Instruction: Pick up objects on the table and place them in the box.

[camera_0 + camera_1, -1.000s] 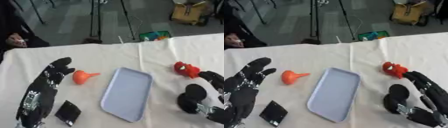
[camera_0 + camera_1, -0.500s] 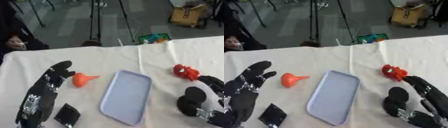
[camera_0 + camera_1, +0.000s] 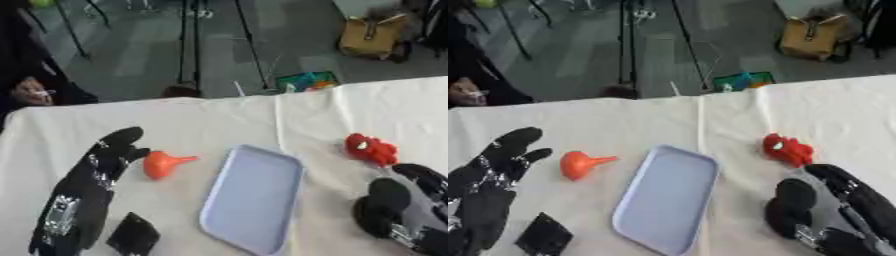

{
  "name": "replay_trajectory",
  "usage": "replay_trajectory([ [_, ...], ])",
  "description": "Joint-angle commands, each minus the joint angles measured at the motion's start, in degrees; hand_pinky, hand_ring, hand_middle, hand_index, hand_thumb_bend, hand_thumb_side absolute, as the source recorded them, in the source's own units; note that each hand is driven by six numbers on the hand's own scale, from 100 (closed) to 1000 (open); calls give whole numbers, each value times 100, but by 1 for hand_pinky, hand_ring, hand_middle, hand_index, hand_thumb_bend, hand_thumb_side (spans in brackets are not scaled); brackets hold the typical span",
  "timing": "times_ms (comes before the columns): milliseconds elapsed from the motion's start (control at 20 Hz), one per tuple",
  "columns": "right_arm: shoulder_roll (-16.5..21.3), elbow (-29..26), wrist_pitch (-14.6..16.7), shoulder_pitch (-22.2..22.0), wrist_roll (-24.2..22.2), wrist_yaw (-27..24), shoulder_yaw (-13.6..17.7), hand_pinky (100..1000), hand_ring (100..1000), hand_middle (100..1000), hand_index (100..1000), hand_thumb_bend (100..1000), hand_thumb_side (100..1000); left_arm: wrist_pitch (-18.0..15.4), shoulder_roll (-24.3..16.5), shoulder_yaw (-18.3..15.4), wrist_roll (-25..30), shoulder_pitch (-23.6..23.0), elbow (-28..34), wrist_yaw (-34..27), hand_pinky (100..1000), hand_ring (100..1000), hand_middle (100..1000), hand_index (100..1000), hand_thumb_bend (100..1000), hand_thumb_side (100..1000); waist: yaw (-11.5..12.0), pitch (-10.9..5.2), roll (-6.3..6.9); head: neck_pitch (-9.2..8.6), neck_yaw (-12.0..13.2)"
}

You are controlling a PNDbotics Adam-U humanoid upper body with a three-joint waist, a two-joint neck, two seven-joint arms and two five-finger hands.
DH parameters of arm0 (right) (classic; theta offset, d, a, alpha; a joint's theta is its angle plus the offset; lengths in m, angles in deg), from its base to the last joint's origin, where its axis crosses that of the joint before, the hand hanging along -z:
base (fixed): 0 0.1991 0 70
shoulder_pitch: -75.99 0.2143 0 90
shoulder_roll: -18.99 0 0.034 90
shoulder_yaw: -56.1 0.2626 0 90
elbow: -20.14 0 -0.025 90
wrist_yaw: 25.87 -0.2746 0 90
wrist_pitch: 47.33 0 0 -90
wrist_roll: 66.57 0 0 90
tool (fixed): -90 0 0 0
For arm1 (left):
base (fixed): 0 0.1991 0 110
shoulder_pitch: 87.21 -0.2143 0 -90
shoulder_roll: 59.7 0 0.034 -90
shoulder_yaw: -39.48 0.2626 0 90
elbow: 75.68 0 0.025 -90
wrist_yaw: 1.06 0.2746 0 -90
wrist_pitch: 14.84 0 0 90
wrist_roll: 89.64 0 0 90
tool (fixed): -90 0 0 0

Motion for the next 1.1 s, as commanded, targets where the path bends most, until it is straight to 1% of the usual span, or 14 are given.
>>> replay_trajectory([
  [50,109,124,-5,49,28,54,46,929,1000,933,999,727,923,-3,-29,11,29,52,82,-17,874,953,860,802,132,1000,14,-127,7,-62,-11],
  [400,101,346,30,76,47,79,37,926,1000,924,986,725,919,-1,-26,18,41,52,82,-20,874,953,860,802,131,1000,30,-123,8,-67,-22],
  [450,98,361,34,76,53,78,38,923,1000,912,966,720,911,0,-25,19,43,51,82,-20,874,953,861,802,131,1000,31,-121,7,-70,-24],
  [750,72,439,92,44,39,62,3,921,1000,889,935,710,881,6,-21,17,48,53,82,-19,874,953,861,801,130,1000,37,-117,2,-73,-23],
  [1100,8,383,100,-52,150,31,-62,913,1000,838,876,683,878,23,-24,17,49,51,82,-15,875,954,861,801,130,1000,32,-125,-26,-58,-11],
])
